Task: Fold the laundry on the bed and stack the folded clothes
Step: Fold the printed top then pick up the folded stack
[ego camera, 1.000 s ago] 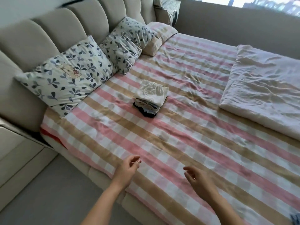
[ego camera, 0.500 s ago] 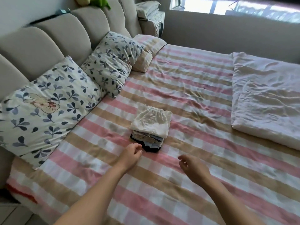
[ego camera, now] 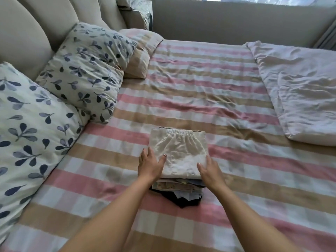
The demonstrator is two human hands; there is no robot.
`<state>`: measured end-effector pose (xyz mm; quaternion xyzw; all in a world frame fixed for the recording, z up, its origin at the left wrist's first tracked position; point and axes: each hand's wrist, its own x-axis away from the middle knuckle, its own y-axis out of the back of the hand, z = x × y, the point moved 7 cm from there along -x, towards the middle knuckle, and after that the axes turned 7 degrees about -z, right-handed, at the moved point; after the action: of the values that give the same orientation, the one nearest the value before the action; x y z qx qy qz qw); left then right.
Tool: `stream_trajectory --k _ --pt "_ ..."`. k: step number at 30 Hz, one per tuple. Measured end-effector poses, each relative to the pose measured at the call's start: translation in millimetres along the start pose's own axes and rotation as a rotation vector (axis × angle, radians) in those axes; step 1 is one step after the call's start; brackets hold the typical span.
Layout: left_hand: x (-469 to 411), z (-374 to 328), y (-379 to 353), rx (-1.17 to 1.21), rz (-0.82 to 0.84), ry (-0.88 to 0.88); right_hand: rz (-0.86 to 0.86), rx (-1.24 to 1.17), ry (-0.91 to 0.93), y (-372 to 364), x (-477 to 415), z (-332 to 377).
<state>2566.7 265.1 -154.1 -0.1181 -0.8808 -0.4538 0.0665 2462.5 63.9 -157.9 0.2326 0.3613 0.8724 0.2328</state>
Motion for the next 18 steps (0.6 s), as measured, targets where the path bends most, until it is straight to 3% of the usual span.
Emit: stream_trajectory --k 6,9,18 --pt "-43 32 -44 0.147 0.102 0.146 0.002 -0.091 -0.223 -44 -47 -27" --pt "-53 44 -52 0.196 0.062 0.175 -0.026 -0.165 -0.298 -52 -55 -39" --pt "-41 30 -66 0.778 0.215 0.31 0.108 -0.414 -0.429 -63 -52 -51"
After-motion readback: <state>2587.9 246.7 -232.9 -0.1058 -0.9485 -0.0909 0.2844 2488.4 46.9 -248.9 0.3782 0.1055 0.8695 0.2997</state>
